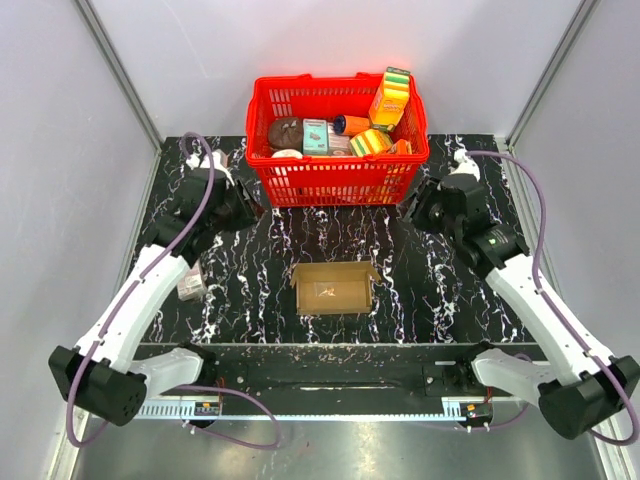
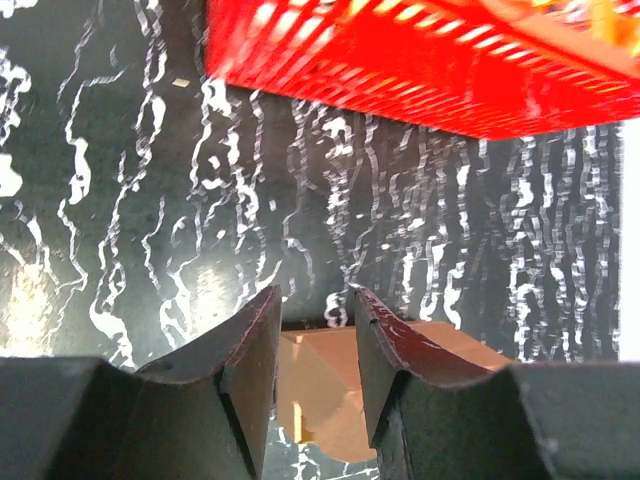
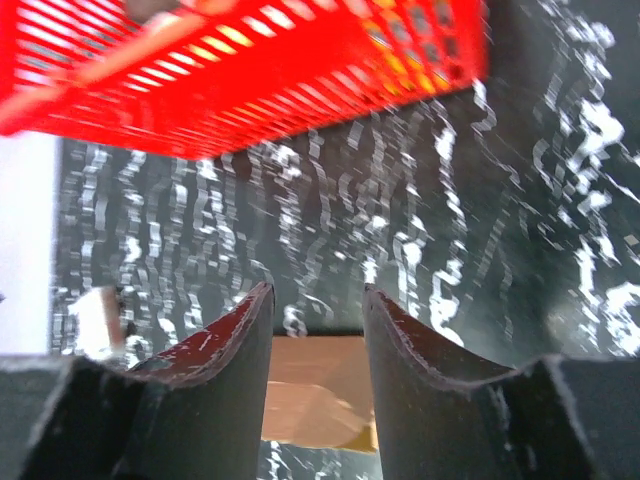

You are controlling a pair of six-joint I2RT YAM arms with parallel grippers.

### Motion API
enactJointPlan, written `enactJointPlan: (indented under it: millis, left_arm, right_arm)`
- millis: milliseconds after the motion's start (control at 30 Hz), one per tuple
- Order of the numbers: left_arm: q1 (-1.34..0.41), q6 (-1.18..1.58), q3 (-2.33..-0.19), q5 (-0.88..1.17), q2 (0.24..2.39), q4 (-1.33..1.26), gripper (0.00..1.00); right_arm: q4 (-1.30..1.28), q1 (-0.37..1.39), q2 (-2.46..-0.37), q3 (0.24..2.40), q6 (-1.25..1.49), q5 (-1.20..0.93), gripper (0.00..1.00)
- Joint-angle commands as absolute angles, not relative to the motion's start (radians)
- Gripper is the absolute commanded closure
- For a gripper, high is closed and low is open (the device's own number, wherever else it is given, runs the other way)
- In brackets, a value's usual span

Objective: Fold the paper box

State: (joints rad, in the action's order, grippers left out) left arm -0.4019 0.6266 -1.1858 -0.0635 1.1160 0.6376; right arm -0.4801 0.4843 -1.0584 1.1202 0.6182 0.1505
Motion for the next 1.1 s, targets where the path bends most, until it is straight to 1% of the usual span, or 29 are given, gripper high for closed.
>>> enactJointPlan:
  millis: [0,100,133,233,267,400,500,700,1067]
  left_arm:
    - [-0.356,0.630,-1.068,0.083,1.114,0.589,0.60]
    - [-0.356,0.658,-0.977,0.158,1.111,0.537,0.63]
    - [-0.356,0.666,-0.907,0.181,1.109,0.517,0.64]
    - [-0.362,0.693,-0.803,0.247,1.111,0.437,0.69]
    - [-0.365,0.695,-0.789,0.258,1.117,0.414,0.73]
    - [-0.426,0.715,-0.756,0.253,1.121,0.380,0.79]
    - [-0.465,0.729,-0.753,0.232,1.135,0.367,0.80]
    - [-0.494,0.741,-0.733,0.229,1.184,0.322,0.85]
    - [-0.552,0.768,-0.723,0.218,1.198,0.290,0.91]
  right_arm:
    - [-0.634,0.393,-1.078,1.053,0.589,0.031,0.53]
    - [-0.601,0.357,-1.072,0.944,0.612,-0.032,0.54]
    - [-0.588,0.354,-1.074,0.919,0.620,-0.066,0.54]
    - [-0.520,0.353,-1.091,0.836,0.634,-0.144,0.57]
    - [-0.503,0.353,-1.097,0.812,0.634,-0.164,0.59]
    - [-0.440,0.353,-1.144,0.781,0.634,-0.242,0.65]
    - [-0.430,0.353,-1.178,0.775,0.634,-0.273,0.68]
    - [-0.358,0.353,-1.229,0.747,0.630,-0.322,0.70]
    - [-0.230,0.353,-1.244,0.695,0.664,-0.492,0.73]
